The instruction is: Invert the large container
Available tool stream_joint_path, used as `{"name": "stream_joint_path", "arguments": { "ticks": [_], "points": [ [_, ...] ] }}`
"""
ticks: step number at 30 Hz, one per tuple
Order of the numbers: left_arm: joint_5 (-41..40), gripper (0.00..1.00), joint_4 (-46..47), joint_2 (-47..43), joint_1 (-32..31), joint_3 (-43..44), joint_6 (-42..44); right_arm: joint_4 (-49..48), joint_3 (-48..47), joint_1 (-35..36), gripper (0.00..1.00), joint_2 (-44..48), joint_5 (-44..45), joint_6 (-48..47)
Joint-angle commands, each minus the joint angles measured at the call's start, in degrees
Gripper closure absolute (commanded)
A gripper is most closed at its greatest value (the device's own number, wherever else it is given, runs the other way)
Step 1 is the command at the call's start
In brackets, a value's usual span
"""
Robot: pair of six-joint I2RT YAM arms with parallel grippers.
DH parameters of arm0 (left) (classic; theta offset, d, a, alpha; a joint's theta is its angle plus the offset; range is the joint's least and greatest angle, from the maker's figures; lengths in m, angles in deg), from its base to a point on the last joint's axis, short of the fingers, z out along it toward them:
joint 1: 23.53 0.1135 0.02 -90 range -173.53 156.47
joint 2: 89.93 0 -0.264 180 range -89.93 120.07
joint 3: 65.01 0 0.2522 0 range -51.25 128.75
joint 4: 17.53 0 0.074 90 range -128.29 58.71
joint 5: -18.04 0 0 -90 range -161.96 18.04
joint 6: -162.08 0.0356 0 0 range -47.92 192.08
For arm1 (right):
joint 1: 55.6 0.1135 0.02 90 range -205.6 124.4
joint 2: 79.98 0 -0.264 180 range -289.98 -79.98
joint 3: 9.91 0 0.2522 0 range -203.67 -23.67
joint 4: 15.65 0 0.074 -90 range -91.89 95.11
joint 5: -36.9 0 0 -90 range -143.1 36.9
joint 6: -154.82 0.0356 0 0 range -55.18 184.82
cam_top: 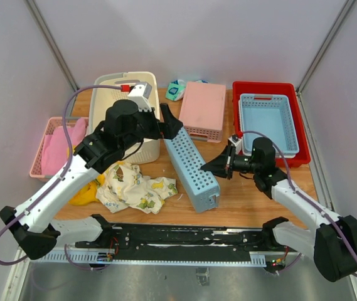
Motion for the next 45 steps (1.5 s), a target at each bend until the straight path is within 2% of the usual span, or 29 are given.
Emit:
{"name": "stream_joint_path", "arguments": {
  "ticks": [1,8,10,12,15,18,26,31,37,43,45],
  "points": [
    [2.26,0.01,0.74,1.33,0.38,1.87,1.53,-0.19,3.04,-3.4,1.0,0.58,-1.1,1.26],
    [4.24,0.01,0.78,2.98,0.38,2.11,1.96,21.22,3.92,-15.92,0.99,6.14,-3.24,-12.59],
    [5.11,0.01,0.76,3.65,0.38,2.26,2.1,27.18,3.48,-19.12,0.94,6.61,-3.25,-17.2],
    [5.95,0.01,0.74,4.29,0.38,2.35,2.15,33.25,2.59,-21.3,0.83,6.76,-2.31,-22.14],
    [7.12,0.01,0.72,5.11,0.41,2.53,2.17,39.67,0.65,-21.98,0.68,6.41,-0.21,-28.43],
    [8.03,0.01,0.52,5.61,0.39,2.57,2.28,45.22,-1.86,-22.03,0.57,6.16,3.36,-33.46],
    [10.39,0.01,0.54,6.78,-0.13,1.63,2.41,55.18,-9.54,-21.91,0.46,6.21,10.8,-44.0],
    [10.1,0.01,0.48,8.71,-3.05,1.41,3.21,64.85,-19.27,-21.91,0.44,7.12,21.26,-53.75],
    [7.31,0.01,0.53,14.2,-10.9,2.2,4.42,70.51,-33.81,-21.93,0.44,5.56,39.17,-63.97],
    [8.34,0.01,1.1,20.23,-13.41,-0.23,1.77,62.99,-40.3,-20.36,0.46,-3.24,47.98,-64.75],
    [8.99,0.01,1.58,21.26,-13.44,-1.31,1.12,60.69,-42.18,-17.79,0.4,-8.03,51.79,-65.64]
  ]
}}
